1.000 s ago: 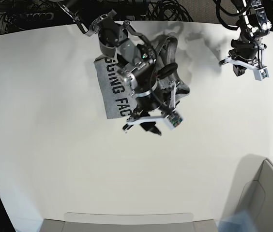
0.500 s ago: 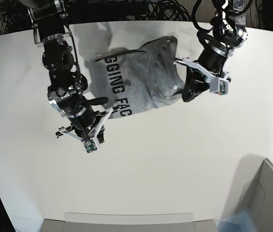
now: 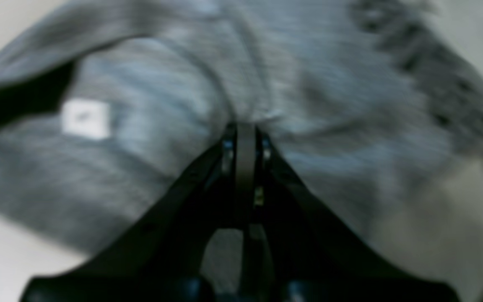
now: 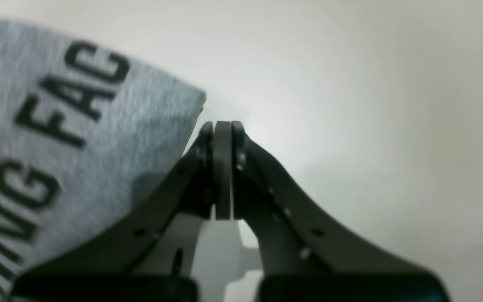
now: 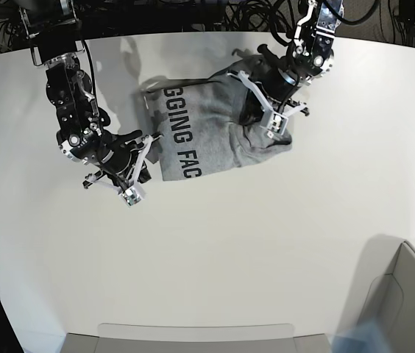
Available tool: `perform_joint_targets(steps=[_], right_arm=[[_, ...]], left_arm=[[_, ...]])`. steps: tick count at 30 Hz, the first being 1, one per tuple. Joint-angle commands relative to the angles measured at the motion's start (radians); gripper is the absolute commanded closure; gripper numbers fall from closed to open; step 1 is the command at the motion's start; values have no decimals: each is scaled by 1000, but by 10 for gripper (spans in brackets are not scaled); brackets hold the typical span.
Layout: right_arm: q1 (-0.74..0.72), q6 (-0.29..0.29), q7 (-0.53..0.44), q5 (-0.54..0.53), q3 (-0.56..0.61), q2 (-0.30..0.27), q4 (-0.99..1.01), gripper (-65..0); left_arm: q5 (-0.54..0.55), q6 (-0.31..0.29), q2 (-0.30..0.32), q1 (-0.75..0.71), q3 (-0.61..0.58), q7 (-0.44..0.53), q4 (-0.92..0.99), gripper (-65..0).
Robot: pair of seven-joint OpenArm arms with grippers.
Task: Fold the T-shirt properly
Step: 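Grasp the bundle edges with both grippers and rotate it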
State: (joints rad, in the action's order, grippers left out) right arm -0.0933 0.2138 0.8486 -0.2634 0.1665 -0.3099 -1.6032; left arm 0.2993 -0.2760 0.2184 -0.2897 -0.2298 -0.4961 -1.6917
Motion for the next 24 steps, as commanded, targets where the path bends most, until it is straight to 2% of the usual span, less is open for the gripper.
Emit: perform_joint_targets(steps=[1, 3, 7, 15, 19, 24], right_arm=[[-9, 8, -21, -6, -6, -8, -15, -6], [8, 8, -21, -6, -6, -8, -15, -6], [45, 8, -21, -6, 15, -8, -18, -5], [77, 8, -24, -6, 222, 2, -13, -5], [79, 5, -61, -6, 299, 44, -13, -5], [100, 5, -61, -6, 330, 77, -32, -5]], left_arm=[[1, 31, 6, 7, 22, 32, -5, 0], [1, 62, 5, 14, 56, 34, 2, 0], [1, 62, 5, 45, 89, 27, 2, 0], [-1, 60, 5, 163, 96, 26, 120, 0], [-1, 60, 2, 260, 94, 26, 233, 0], [-1, 60, 2, 375, 94, 26, 276, 0]])
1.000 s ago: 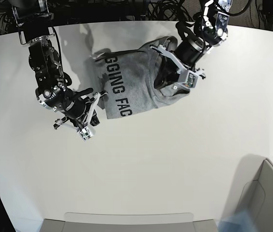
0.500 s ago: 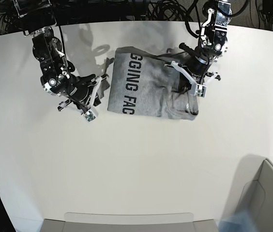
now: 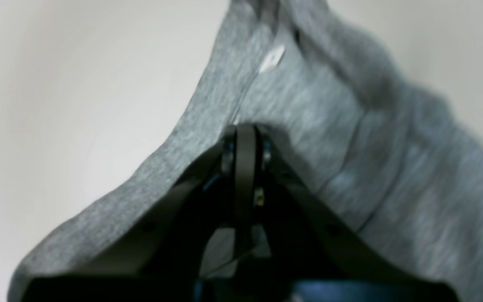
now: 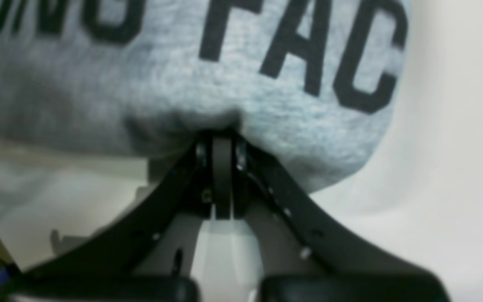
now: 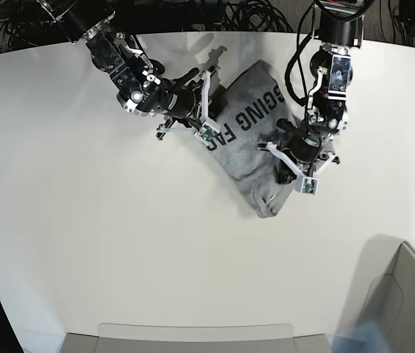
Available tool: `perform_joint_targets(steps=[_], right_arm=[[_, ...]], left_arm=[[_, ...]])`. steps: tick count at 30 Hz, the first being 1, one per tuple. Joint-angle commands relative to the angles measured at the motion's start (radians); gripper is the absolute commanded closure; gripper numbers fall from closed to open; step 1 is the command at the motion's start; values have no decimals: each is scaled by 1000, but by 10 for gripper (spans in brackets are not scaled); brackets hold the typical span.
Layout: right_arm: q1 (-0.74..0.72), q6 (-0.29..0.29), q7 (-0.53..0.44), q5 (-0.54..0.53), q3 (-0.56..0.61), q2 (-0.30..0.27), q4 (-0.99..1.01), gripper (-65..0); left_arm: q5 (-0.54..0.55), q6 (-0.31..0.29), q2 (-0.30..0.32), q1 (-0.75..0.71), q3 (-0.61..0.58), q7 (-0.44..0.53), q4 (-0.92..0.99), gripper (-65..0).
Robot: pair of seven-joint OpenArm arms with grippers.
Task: Fold the T-shirt properly
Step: 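Grasp the bundle edges with both grippers and rotate it, then straighten the bundle with both grippers and release it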
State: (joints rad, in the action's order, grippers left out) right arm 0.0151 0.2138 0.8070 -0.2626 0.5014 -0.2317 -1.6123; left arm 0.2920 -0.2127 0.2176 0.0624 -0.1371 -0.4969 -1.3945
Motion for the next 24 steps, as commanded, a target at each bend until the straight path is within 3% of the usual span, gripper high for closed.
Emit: perform_joint_targets(steps=[1, 6, 11, 14, 19, 24], right_arm=[[-2, 5, -19, -5, -10, -1, -46, -5], [52, 0, -19, -5, -73, -30, -208, -5], [61, 0, -22, -5, -212, -28, -302, -5], [-4, 0, -22, -5, -220, -13, -254, -5], [-96, 0, -22, -5, -218, 41, -85, -5], [-123, 0, -22, -5, -211, 70, 23, -5]], left_arm=[[6, -3, 3, 34, 1, 27, -36, 0], [6, 0, 6, 17, 9, 27, -185, 0], [6, 3, -2, -166, 9, 27, -395, 0], [6, 8, -2, -298, 9, 27, -489, 0], [8, 111, -2, -438, 1, 27, -569, 0], [9, 111, 6, -525, -51, 27, -627, 0]])
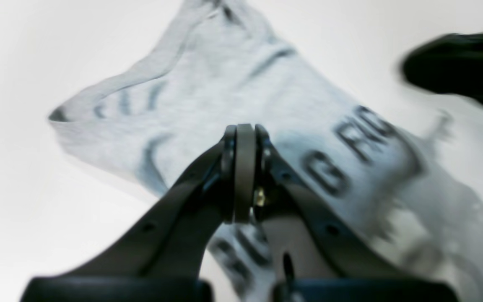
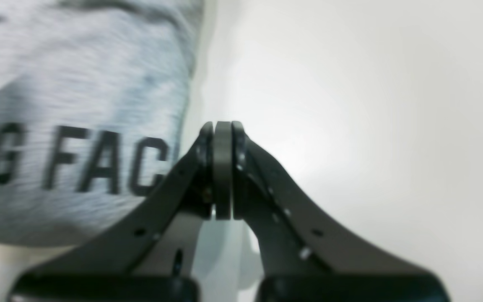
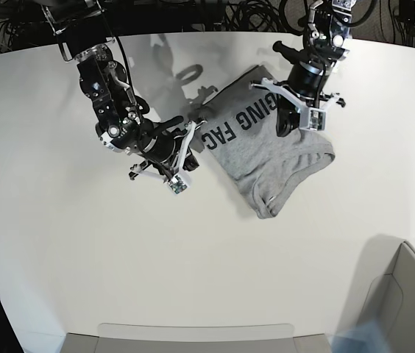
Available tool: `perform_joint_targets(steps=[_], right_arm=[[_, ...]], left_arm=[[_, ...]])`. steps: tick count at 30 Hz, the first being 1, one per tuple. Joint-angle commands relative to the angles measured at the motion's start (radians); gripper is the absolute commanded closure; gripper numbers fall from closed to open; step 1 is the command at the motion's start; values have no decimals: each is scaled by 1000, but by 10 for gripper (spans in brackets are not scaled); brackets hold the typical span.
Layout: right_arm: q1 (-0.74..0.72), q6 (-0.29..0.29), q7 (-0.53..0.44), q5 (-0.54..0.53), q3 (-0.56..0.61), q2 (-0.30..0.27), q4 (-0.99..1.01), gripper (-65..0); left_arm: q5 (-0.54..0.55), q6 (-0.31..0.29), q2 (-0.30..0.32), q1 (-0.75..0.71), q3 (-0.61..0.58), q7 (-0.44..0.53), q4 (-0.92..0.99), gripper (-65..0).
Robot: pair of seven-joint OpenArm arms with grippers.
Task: Fold the T-shirt properly
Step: 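Straighten the bundle with both grippers and release it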
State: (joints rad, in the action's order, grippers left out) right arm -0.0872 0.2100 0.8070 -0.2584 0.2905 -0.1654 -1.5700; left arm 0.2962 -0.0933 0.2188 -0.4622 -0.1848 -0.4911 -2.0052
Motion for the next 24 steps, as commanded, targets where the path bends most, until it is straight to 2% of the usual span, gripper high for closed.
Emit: perform_joint_targets(steps=[1, 6, 10, 16, 19, 24], right_arm=[[-21, 4, -22, -9, 6, 5, -10, -5], [14, 4, -22, -9, 14, 10, 4, -5], [54, 4, -21, -9, 17, 11, 4, -5], [73, 4, -22, -9, 120, 13, 13, -5], [51, 4, -24, -9, 158, 45, 47, -5], [53, 3, -24, -9, 158, 45, 0, -5]], left_arm=[[5, -9, 6, -14, -28, 21, -19, 0], [1, -10, 8, -56, -154, 18, -6, 0], [1, -10, 34, -45, -195, -82, 44, 0], [-45, -7, 41, 13, -94, -111, 154, 0], [-71, -7, 46, 38, -28, -110, 217, 0], [-68, -7, 47, 30, 71, -110, 163, 0]])
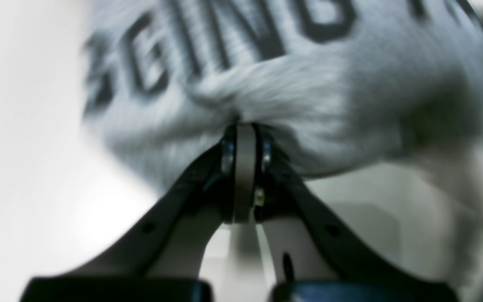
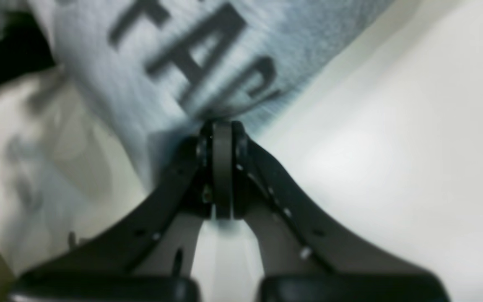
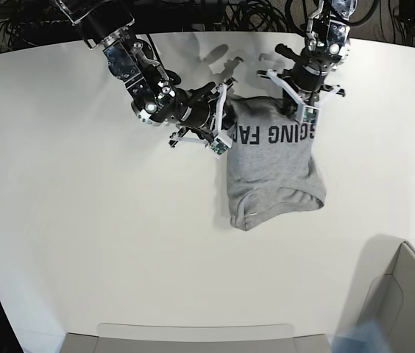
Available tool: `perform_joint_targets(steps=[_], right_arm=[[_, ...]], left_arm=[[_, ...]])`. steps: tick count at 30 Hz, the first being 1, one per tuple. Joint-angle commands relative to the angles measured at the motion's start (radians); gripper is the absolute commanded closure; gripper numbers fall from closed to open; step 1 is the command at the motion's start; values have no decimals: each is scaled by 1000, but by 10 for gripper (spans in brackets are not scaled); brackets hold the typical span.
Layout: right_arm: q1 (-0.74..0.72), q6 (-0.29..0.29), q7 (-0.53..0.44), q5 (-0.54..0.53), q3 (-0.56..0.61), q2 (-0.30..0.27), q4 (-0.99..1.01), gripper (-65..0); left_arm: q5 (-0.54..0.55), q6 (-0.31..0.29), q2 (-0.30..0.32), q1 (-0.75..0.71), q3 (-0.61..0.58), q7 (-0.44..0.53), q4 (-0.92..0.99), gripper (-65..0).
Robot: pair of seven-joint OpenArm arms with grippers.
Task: Fold the T-shirt properly
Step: 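Straighten the bundle with both grippers and release it, then push the folded bundle along the table with the left gripper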
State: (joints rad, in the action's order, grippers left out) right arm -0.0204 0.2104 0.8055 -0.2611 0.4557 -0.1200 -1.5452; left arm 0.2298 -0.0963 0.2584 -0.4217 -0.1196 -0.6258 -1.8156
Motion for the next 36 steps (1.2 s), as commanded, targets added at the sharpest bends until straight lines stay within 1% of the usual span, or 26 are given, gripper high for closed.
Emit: perform_joint_targets(steps=[1, 3, 4, 7, 8, 10, 12, 16, 18, 20, 22, 24, 28, 32, 36], right_arm=[[-10, 2, -22, -7, -18, -13, -45, -5], [21, 1, -22, -7, -81, -40, -110, -5], [37, 1, -22, -7, -123, -43, -139, -5], [84, 1, -19, -7, -278, -47, -222, -5], [95, 1, -18, -7, -331, -47, -245, -5], [118, 2, -16, -7, -417, -50, -277, -5], [142, 2, -16, -7, -478, -54, -300, -5], [193, 2, -16, -10, -499, -102, -338, -5], [218, 2, -16, -10, -507, -106, -355, -5], [238, 2, -16, -10, -509, -108, -367, -5], [256, 2, -16, -8, -509, -122, -381, -5], [264, 2, -16, -10, -509, -122, -393, -5], [262, 2, -16, -10, -509, -122, -398, -5], [256, 2, -16, -8, -509, -114, -398, -5], [244, 2, -15, -8, -501, -112, -398, -5]], left_arm=[[-2, -4, 8, -27, 19, 27, -56, 0], [0, -4, 3, -50, 45, 30, -125, 0], [0, -4, 2, -53, 48, 40, -155, 0], [3, -4, -11, -50, 42, 117, -201, 0], [3, -4, -34, -47, 31, 149, -197, 0], [0, -6, -81, 7, 16, 211, -166, 0], [1, -6, -118, 74, -7, 231, -123, 0], [0, -6, -133, 206, -81, 240, 27, 0], [0, -4, -133, 254, -102, 241, 118, 0], [0, -4, -138, 283, -98, 257, 202, 0], [0, -4, -152, 291, -67, 309, 294, 0], [0, -4, -155, 291, -27, 370, 385, 0], [0, -4, -141, 289, -9, 469, 532, 0], [1, -4, -58, 286, -1, 536, 607, 0], [1, -4, 31, 286, 5, 561, 647, 0]])
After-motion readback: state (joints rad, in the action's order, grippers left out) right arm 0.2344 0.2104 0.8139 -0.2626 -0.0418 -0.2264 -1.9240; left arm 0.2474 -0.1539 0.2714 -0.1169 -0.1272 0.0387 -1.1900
